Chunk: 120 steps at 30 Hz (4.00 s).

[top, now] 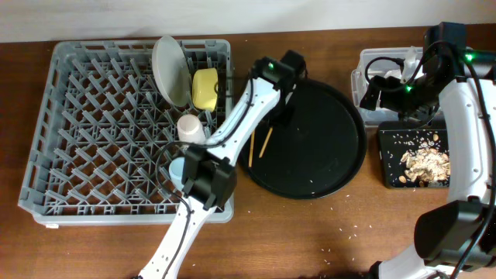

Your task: Sort waste into correct bins and load items into the dishwasher rack

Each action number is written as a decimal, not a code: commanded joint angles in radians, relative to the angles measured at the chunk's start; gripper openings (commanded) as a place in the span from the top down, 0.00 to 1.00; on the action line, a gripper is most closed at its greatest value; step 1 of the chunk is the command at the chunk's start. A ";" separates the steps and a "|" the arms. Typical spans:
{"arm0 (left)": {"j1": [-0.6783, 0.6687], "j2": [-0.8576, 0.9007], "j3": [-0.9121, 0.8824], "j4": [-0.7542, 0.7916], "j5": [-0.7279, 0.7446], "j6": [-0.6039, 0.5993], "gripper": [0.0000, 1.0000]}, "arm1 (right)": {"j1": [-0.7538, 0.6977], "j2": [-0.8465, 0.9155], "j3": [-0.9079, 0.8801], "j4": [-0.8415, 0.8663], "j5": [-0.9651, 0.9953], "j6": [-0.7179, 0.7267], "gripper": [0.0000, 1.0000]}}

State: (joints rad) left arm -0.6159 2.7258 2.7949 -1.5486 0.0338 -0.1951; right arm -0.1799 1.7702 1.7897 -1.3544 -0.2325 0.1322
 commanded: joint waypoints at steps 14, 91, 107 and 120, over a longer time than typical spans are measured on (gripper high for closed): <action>0.278 -0.084 0.234 -0.139 -0.102 -0.024 1.00 | -0.005 -0.014 0.017 0.000 0.009 0.006 0.01; 0.022 -0.491 -0.883 0.594 -0.181 -0.226 0.58 | -0.005 -0.014 0.017 0.000 0.009 0.006 0.02; 0.030 -0.356 -0.883 0.681 -0.188 -0.243 0.62 | -0.005 -0.014 0.017 0.000 0.009 0.006 0.01; 0.032 -0.343 -0.879 0.686 -0.188 -0.252 1.00 | -0.005 -0.014 0.017 0.000 0.009 0.006 0.02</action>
State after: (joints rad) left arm -0.5926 2.3550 1.9095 -0.8665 -0.1497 -0.4389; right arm -0.1799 1.7702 1.7901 -1.3548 -0.2321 0.1329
